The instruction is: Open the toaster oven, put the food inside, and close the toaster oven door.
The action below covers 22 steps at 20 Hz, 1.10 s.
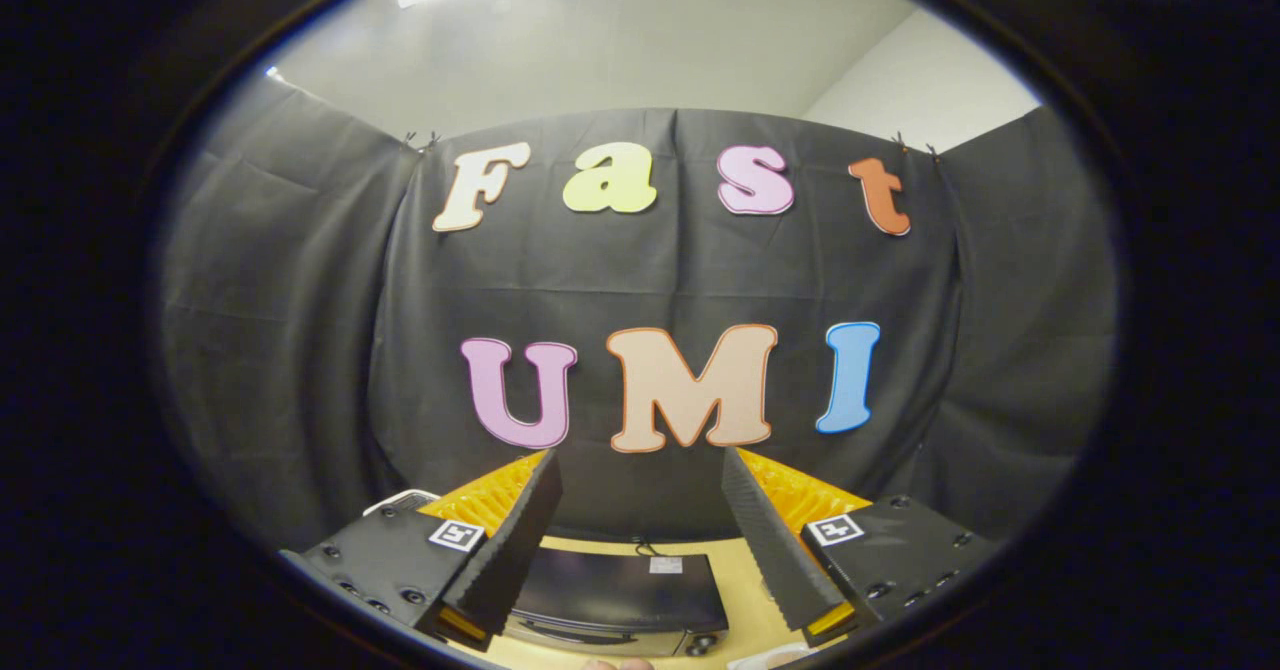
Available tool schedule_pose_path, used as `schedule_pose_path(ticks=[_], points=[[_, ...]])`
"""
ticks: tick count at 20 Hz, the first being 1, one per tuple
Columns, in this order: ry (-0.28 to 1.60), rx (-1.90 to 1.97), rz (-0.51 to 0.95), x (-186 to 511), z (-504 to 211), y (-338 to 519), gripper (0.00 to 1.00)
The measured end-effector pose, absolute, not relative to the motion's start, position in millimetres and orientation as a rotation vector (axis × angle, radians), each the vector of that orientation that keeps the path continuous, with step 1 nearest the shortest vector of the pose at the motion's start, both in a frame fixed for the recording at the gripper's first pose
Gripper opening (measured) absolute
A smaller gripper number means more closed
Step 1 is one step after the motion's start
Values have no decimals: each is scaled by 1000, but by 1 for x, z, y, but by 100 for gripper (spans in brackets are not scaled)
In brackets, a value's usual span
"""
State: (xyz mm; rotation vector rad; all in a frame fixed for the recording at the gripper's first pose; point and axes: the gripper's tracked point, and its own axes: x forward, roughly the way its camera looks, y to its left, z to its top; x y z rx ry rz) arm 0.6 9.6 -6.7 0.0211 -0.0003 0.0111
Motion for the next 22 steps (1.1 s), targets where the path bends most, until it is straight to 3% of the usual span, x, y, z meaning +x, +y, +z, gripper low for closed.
schedule_pose_path(ticks=[13,22], points=[[-15,38,11,11,-38,18,100],[196,74,39,21,-186,53,100]])
